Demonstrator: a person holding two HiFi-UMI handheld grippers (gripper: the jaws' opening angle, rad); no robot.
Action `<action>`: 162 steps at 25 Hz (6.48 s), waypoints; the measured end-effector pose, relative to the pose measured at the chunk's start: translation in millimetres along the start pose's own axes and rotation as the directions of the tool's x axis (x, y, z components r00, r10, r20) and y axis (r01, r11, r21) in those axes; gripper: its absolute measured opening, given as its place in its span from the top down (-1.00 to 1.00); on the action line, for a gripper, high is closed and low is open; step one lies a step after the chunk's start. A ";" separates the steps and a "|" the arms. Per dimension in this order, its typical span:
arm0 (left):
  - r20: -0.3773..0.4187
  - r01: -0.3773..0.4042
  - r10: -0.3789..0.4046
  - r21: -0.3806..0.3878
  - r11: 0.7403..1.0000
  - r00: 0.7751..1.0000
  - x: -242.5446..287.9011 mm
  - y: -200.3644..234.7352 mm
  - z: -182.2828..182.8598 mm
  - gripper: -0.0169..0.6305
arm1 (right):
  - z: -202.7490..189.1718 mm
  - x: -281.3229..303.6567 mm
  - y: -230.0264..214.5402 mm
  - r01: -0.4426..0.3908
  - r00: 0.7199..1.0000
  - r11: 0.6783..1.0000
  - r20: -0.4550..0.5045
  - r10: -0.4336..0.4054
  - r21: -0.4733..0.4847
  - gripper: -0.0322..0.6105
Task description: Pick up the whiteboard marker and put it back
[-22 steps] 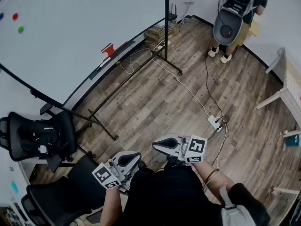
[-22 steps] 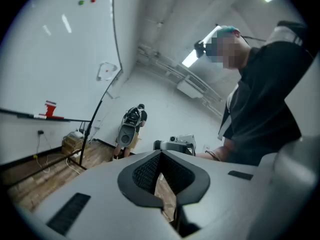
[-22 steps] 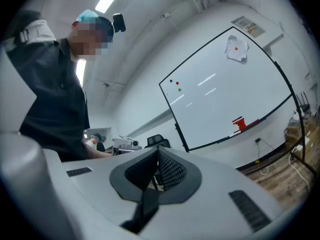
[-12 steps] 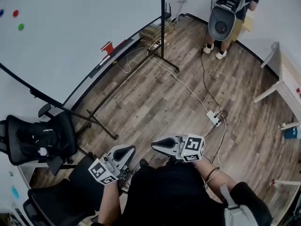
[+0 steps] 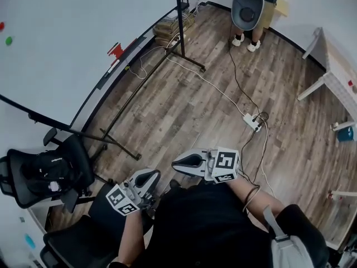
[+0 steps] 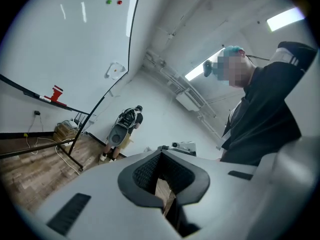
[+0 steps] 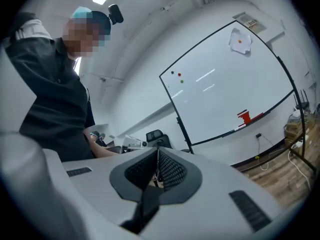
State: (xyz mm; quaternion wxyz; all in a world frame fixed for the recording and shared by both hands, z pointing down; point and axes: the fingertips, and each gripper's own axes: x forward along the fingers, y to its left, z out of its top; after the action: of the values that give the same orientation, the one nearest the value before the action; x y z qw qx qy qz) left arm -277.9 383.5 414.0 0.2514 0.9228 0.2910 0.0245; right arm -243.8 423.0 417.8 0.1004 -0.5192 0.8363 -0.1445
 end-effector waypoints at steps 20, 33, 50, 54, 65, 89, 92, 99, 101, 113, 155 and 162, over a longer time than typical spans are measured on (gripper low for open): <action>0.028 -0.159 0.159 -0.024 0.987 0.987 80.2 4.8 -6.5 0.91 | 19.5 -130.0 -103.3 0.082 0.997 0.997 -0.016 -0.081 0.007 0.83; 0.135 -0.150 0.164 -0.109 0.983 0.977 35.6 93.1 18.6 0.91 | 5.7 -40.5 -155.7 0.072 0.994 0.996 -0.083 -0.066 0.061 0.83; 0.106 -0.022 0.031 -0.082 0.996 0.994 -5.4 253.0 103.6 0.91 | 65.9 93.8 -237.0 0.212 0.970 0.977 -0.127 -0.208 0.022 0.83; 0.132 -0.058 0.067 -0.067 0.996 0.989 -3.2 278.4 112.4 0.91 | 72.5 96.1 -262.3 0.205 0.969 0.978 -0.148 -0.200 0.023 0.83; 0.124 -0.309 0.317 -0.076 0.948 0.940 26.8 371.5 146.6 0.91 | 106.7 117.8 -393.5 0.021 0.997 0.993 -0.079 -0.012 0.116 0.83; 0.132 -0.497 0.494 -0.013 0.868 0.859 32.4 480.6 241.5 0.91 | 156.3 219.5 -514.7 -0.266 0.936 0.963 -0.250 0.248 -0.044 0.83; 0.163 -0.470 0.467 -0.022 0.883 0.869 16.9 492.0 247.9 0.91 | 156.4 244.4 -514.0 -0.256 0.926 0.955 -0.324 0.196 -0.152 0.83; 0.206 -0.507 0.494 0.012 0.862 0.845 -1.5 520.0 266.0 0.91 | 160.0 292.3 -520.9 -0.291 0.886 0.913 -0.440 0.144 -0.287 0.83; 0.151 -0.563 0.553 0.032 0.826 0.819 -5.7 531.1 257.1 0.91 | 152.4 304.9 -525.0 -0.301 0.866 0.893 -0.488 0.109 -0.334 0.83; 0.146 -0.699 0.690 0.023 0.714 0.709 -40.3 547.1 235.9 0.91 | 95.5 345.1 -542.8 -0.398 0.747 0.719 -0.657 -0.107 -0.570 0.82; 0.095 -0.717 0.712 0.131 0.684 0.696 -35.6 512.1 216.8 0.91 | 11.2 369.8 -584.9 -0.502 0.605 0.561 -0.731 -0.316 -0.658 0.64; 0.089 -0.719 0.715 0.139 0.681 0.694 -35.8 505.7 210.6 0.91 | 8.7 370.7 -589.4 -0.499 0.605 0.537 -0.717 -0.346 -0.680 0.64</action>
State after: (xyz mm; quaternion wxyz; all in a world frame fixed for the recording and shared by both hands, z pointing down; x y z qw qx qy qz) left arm -2.0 -87.0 475.7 0.1497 0.9805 -0.0956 0.0843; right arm 90.4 -157.9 606.9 -0.5342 -0.3352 0.7732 0.0669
